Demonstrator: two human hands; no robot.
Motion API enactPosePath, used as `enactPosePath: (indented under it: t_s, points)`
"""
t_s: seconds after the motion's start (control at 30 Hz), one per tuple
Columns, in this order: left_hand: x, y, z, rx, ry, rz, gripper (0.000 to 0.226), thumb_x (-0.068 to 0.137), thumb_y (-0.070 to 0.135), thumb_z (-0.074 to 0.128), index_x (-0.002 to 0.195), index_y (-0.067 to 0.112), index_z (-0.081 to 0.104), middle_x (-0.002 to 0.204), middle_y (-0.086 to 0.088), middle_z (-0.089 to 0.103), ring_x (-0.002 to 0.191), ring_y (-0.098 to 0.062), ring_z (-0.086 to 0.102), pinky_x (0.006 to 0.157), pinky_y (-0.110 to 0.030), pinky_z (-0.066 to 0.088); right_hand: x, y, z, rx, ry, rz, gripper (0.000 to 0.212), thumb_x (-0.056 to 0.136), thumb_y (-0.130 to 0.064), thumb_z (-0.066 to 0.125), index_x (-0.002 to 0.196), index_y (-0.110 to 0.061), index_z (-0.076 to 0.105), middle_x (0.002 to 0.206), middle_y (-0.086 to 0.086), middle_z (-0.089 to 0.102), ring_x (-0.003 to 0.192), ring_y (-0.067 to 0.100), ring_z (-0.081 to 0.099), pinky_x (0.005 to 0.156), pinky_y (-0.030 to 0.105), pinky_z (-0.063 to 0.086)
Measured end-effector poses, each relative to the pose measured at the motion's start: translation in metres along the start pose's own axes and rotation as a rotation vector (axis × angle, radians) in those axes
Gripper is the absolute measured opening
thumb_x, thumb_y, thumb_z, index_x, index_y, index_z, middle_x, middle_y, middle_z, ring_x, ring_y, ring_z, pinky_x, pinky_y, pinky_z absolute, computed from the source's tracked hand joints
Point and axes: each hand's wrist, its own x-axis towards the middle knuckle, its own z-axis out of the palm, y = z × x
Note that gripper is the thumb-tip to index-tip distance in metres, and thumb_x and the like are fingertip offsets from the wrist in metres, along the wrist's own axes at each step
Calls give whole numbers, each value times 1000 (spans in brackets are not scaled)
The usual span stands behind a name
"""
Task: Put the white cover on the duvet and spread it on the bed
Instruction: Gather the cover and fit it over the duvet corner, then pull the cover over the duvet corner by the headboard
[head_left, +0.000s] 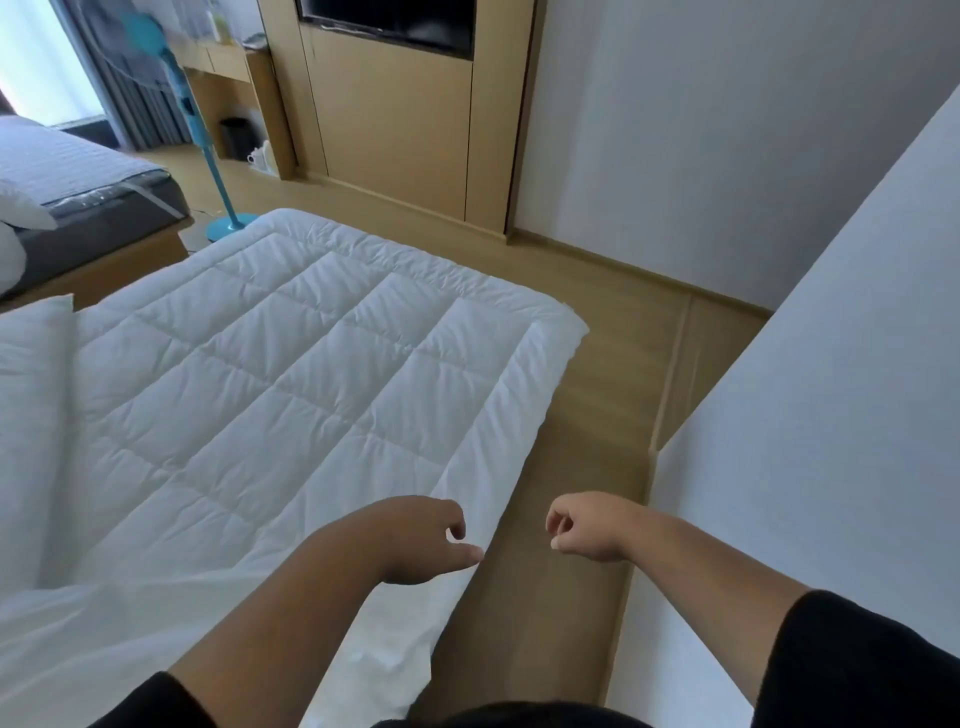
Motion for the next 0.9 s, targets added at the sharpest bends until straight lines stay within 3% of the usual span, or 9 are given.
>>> enactPosePath:
  t_s: [0.27, 0.53, 0.9]
  points:
    - [111, 34, -72, 100, -76, 36, 61, 90, 69, 48, 137, 30, 51, 133, 9, 57, 115, -13, 56, 101, -34, 46, 26, 65, -69, 153, 6, 117, 38, 93, -39, 63, 128, -25, 61, 123, -5, 63, 112, 15, 60, 98, 32, 49]
    - [281, 82, -187, 199, -53, 157, 59, 90, 69, 46, 133, 30, 52, 130, 8, 58, 110, -12, 57, 99, -33, 47, 99, 150, -181, 284, 145, 271, 40, 95, -40, 60, 131, -24, 57, 126, -3, 61, 114, 16, 59, 98, 31, 48]
    - [464, 206, -314, 430, -174, 299, 50, 94, 64, 48, 131, 30, 55, 131, 8, 59, 114, -12, 55, 93, -28, 44, 179, 271, -293, 429, 168, 415, 41, 94, -46, 59, 130, -27, 56, 126, -5, 60, 112, 15, 58, 97, 33, 48]
